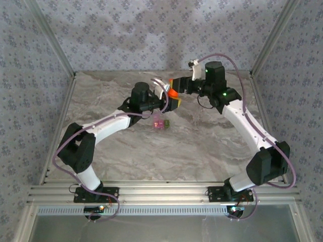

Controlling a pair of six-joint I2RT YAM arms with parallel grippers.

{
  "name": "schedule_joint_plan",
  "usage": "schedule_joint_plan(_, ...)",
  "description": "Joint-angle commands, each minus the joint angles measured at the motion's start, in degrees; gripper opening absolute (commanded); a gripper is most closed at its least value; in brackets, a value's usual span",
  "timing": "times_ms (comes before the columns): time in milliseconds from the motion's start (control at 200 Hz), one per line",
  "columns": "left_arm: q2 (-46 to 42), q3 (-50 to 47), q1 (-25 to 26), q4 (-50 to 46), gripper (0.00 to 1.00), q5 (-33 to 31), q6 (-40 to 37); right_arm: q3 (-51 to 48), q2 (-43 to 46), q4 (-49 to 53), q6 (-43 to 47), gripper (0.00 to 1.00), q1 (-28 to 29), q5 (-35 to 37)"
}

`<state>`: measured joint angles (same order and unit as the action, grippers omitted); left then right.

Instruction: Sort the pills into containers

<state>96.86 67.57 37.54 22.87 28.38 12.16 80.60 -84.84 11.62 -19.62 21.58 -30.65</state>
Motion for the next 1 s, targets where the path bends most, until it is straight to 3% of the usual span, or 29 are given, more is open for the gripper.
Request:
schedule_joint_plan(0, -0.3, 1.3, 3.0, 7.4, 0.0, -0.6, -2.1, -2.2, 1.5, 0.7, -1.5, 0.71, -0.7, -2.9)
schedule_joint_plan(135, -1.2, 1.7, 1.9, 5.3, 0.0, 2.1, -3.1, -4.5, 7.1, -0.1, 0.3, 0.82, -7.5, -9.2)
schedule_joint_plan(285, -2.3, 2.1, -0.2, 4.3, 0.0, 14.0, -3.6, -3.4, 9.7, 4.8, 5.5, 0.85, -13.5, -19.4)
schedule_joint_plan(435, -2.0, 5.7, -1.5, -1.1, 0.0, 26.5, -4.2, 0.6, 8.1, 10.7, 11.6, 0.86, -14.6, -26.8)
schedule_joint_plan(535, -1.3, 8.4, -1.5, -6.7, 0.0, 31.5, -6.2, 3.2, 6.4, 13.2, 13.8, 0.87, -13.7, -30.3)
schedule_joint_plan(999, -0.6, 9.9, -1.3, -11.8, 0.0, 34.4, -8.1, 8.7, 1.8, 18.1, 17.5, 0.85, -8.6, -29.4)
